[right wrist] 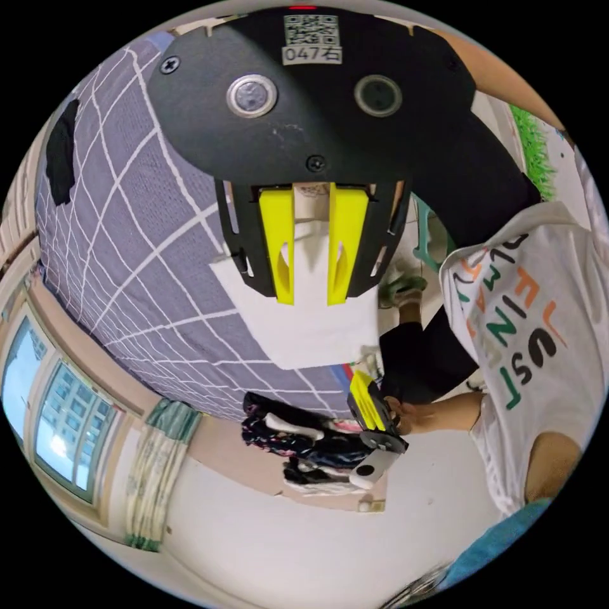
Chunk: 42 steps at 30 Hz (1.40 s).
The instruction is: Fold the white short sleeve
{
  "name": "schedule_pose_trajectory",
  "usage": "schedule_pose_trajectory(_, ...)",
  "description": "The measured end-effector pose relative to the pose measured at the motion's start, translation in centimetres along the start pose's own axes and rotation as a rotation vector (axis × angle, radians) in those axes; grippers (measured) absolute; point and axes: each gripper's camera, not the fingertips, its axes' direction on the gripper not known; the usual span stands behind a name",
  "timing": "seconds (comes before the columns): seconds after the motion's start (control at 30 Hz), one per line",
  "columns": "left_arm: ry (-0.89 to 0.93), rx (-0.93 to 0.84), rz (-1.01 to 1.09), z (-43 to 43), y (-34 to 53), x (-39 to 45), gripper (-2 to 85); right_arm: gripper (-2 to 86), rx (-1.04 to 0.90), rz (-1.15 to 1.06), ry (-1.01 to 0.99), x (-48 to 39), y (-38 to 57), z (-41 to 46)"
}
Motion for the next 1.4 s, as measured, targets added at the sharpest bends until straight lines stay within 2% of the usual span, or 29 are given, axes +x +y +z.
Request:
schedule_pose_trajectory(0.07,-0.145,-0.161,-0.043,5.4,1.7,1.0,-0.6,3.8,-0.044,-0.03,0.0,-1.9,0.6,2.2)
schedule_pose_trajectory(0.13,-0.148,-0.199,-0.124,7.4,3.0,-0.7,-0.3,3.8,-0.136,-0.042,0.049,-3.0,2.4,5.9)
schedule_pose_trajectory(0.23,-0.055,-0.13,-0.285,5.1,3.2,-3.0,0.8,4.5,-0.146,0.017,0.023,-1.5,3.8,7.0)
schedule_pose_trajectory(0.33,-0.132,-0.007,-0.364,-0.7,2.9,-2.4,7.0,5.6,0.014,0.093,0.08,1.4,3.2,2.4)
schedule_pose_trajectory(0.4,-0.182,0.001,-0.439,-2.6,3.2,-2.5,10.3,6.9,0.075,0.134,0.121,4.0,3.2,0.8)
schedule_pose_trajectory(0.53,-0.153,-0.06,-0.586,0.3,5.2,-2.9,12.1,12.8,0.028,0.207,0.131,10.8,3.3,4.3)
schedule_pose_trajectory(0.67,-0.104,0.013,-0.686,2.7,6.5,-3.2,11.8,19.3,-0.006,0.313,0.124,15.2,3.7,9.4)
schedule_pose_trajectory(0.87,-0.163,0.062,-0.693,2.8,5.7,-2.5,8.3,17.7,-0.078,0.393,0.024,18.7,4.9,17.0)
schedule_pose_trajectory(1.0,-0.109,0.092,-0.68,2.7,5.5,-1.9,4.4,11.2,-0.095,0.433,-0.135,19.5,4.6,20.5)
schedule_pose_trajectory(1.1,-0.074,0.125,-0.656,1.6,5.5,-1.2,2.7,5.1,-0.097,0.433,-0.164,18.1,3.3,21.6)
schedule_pose_trajectory(1.27,-0.095,0.189,-0.56,-2.8,4.3,2.4,1.5,1.3,-0.106,0.262,0.058,11.1,-2.9,19.2)
schedule_pose_trajectory(1.4,-0.125,0.256,-0.486,-7.8,3.3,5.8,1.2,0.9,-0.126,0.031,0.262,3.3,-13.3,16.8)
